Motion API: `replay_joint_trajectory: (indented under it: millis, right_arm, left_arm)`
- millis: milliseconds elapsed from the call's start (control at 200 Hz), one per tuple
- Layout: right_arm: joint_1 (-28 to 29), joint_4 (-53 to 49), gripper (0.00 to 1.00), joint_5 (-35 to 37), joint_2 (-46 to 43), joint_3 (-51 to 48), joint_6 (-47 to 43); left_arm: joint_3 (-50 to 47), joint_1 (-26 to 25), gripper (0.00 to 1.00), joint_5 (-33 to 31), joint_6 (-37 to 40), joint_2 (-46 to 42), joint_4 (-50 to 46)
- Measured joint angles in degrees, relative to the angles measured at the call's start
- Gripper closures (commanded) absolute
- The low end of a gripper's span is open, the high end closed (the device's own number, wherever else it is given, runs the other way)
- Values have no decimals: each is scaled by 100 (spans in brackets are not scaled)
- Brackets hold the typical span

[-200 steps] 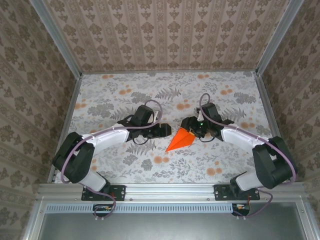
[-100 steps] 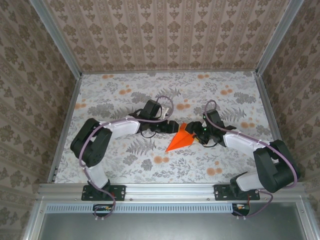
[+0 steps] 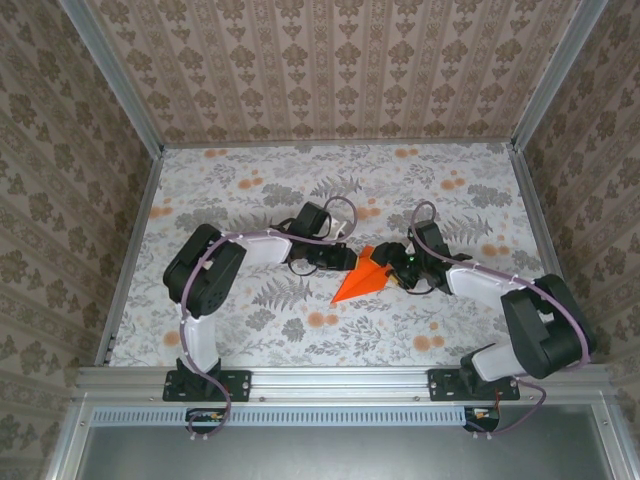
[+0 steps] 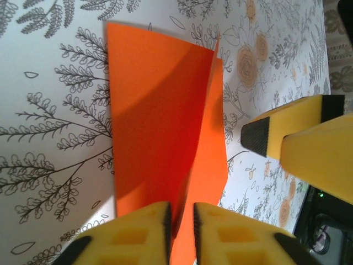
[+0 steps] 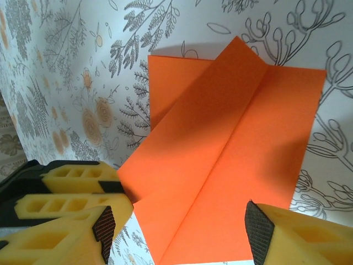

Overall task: Fold a paper plane with a square sheet of paper (pick it up from the middle)
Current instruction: Pick up the paper from the center of the table.

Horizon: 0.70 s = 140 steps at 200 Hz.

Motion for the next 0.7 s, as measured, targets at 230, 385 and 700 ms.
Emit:
replay_joint_trajectory:
  millis: [230, 385, 700]
  right_arm:
    - [0, 544, 38, -306, 343, -87, 103]
    - [0, 828, 44, -446, 511, -96, 142]
    - [83, 1340, 60, -688, 1025, -92, 140]
  left_arm:
    - [-33, 153, 94, -68, -26, -2, 140]
    - [-166, 254, 94, -111, -85, -31, 249]
    - [-195, 269, 94, -114, -173, -35, 286]
